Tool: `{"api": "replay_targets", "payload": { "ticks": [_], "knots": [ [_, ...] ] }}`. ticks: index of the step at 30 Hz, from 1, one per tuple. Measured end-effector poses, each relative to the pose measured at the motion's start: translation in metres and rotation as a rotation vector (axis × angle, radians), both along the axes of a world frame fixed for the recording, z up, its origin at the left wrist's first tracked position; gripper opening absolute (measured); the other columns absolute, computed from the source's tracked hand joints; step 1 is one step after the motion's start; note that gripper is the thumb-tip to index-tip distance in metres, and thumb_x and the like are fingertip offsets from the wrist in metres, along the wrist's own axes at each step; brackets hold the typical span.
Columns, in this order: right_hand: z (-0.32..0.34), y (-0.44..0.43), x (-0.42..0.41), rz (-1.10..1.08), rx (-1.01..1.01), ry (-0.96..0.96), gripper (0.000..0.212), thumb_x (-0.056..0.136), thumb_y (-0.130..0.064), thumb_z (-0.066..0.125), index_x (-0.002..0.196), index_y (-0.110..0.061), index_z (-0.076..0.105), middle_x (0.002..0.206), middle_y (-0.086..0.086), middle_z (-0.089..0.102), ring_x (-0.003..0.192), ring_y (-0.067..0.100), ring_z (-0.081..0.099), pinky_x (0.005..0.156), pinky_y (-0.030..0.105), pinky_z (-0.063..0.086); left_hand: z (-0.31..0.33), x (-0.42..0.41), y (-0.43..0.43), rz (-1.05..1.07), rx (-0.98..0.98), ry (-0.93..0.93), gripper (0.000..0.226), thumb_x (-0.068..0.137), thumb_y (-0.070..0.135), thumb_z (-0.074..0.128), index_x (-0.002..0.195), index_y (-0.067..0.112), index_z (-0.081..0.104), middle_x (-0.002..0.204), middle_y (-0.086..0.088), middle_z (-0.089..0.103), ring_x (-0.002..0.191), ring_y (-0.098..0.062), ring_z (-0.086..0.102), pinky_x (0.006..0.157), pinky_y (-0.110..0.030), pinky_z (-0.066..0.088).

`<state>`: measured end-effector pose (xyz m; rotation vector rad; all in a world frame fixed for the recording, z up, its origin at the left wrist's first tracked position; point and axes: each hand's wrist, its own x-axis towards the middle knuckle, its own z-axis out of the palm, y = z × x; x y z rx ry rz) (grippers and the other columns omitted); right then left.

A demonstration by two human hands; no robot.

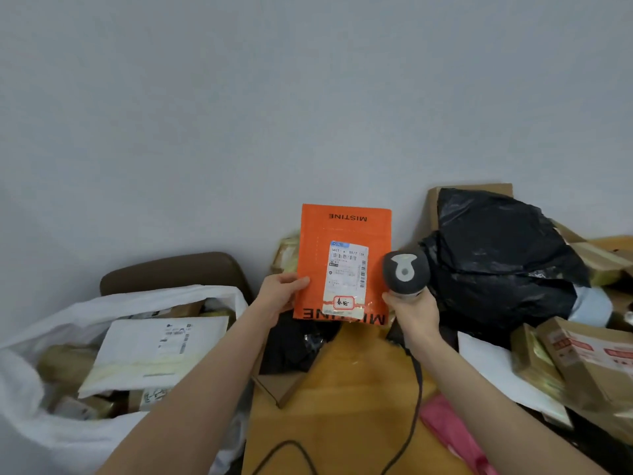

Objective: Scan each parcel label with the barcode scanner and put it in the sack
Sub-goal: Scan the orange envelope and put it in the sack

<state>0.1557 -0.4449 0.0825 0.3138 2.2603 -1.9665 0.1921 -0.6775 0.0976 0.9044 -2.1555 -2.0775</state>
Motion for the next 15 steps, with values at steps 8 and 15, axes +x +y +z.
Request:
{"api": "replay_targets", "payload": {
  "ticks": [8, 15],
  "knots": [
    [0.029, -0.017, 0.071, 0.220, -0.252, -0.150, 0.018, 0.086, -0.017, 0.071, 0.078, -0.002, 0.066, 0.051, 0.006, 0.058, 0.042, 0.014, 0.050, 0.046, 0.026, 0.042, -0.028, 0.028, -0.004, 0.165, 0.039, 0.034, 0.008, 0.089, 0.016, 0.067, 0.097, 0.016, 0.065, 0.101, -0.006, 0.071, 0.092, -0.023, 0.069, 0.075, -0.032, 0.055],
    [0.031, -0.029, 0.100, 0.232, -0.259, -0.189, 0.015, 0.087, -0.013, 0.069, 0.080, 0.000, 0.065, 0.049, 0.006, 0.056, 0.041, 0.015, 0.048, 0.046, 0.028, 0.041, -0.038, 0.037, -0.003, 0.182, 0.040, -0.002, 0.015, 0.091, 0.017, 0.063, 0.106, 0.015, 0.061, 0.098, -0.001, 0.068, 0.084, -0.016, 0.066, 0.064, -0.026, 0.051]
  ]
}}
